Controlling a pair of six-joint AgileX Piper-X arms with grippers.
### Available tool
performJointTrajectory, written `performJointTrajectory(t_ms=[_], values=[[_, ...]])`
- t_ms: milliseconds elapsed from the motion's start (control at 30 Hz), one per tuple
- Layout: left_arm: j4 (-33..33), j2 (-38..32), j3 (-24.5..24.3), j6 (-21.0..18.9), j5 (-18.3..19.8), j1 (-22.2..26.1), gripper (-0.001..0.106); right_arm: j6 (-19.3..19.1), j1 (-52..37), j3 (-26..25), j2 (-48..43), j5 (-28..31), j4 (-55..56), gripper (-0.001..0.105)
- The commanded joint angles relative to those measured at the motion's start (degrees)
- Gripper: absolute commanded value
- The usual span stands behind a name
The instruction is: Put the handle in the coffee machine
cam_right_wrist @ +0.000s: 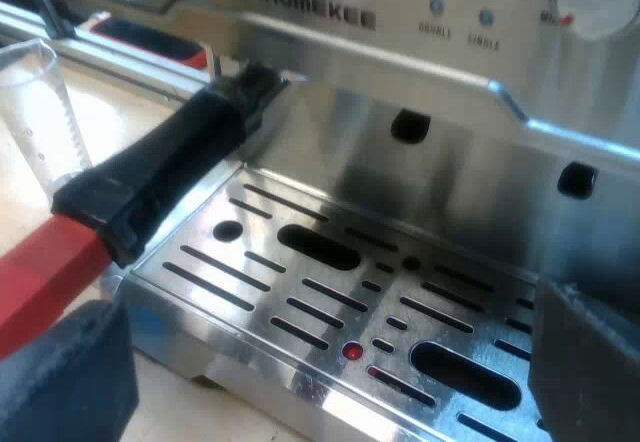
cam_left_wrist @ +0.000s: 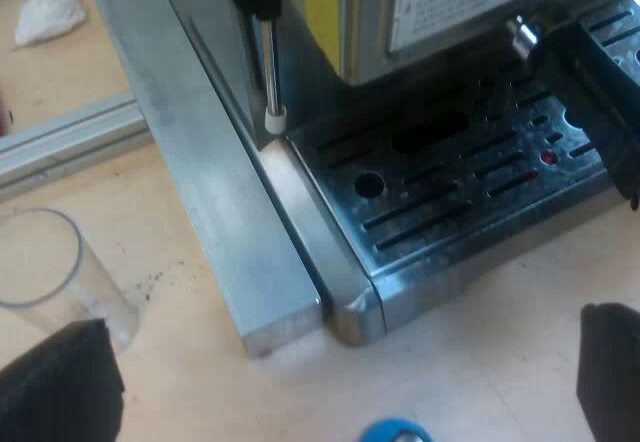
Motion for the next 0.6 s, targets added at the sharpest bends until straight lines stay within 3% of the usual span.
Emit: performJointTrajectory(t_ms=[33, 100, 267, 467, 600], values=[[-3.20, -0.21, -0.55, -0.05, -0.17, 0.05, 0.095, -0.95, 0.04, -2.43, -1.00, -0.33, 3.42, 0.082], [-5.28, -0.21, -0.96, -0.06, -0.17, 0.05, 0.095, -2.88, 0.04, -5.80, -0.99, -0.33, 8.67, 0.082], [-8.69, -0.21, -3.71, -0.06, -0.17, 0.05, 0.095, -3.05, -1.76, -12.25, -0.99, 0.05, 15.70, 0.082], [-10.63, -0.11, -9.02, -6.14, -0.17, 0.05, 0.095, -2.96, -9.82, -20.11, -1.11, -2.20, 25.13, 0.082], [-10.57, -0.10, -9.55, -7.03, -0.17, 0.05, 0.095, -2.96, -16.10, -23.37, -1.45, -4.10, 31.45, 0.082]])
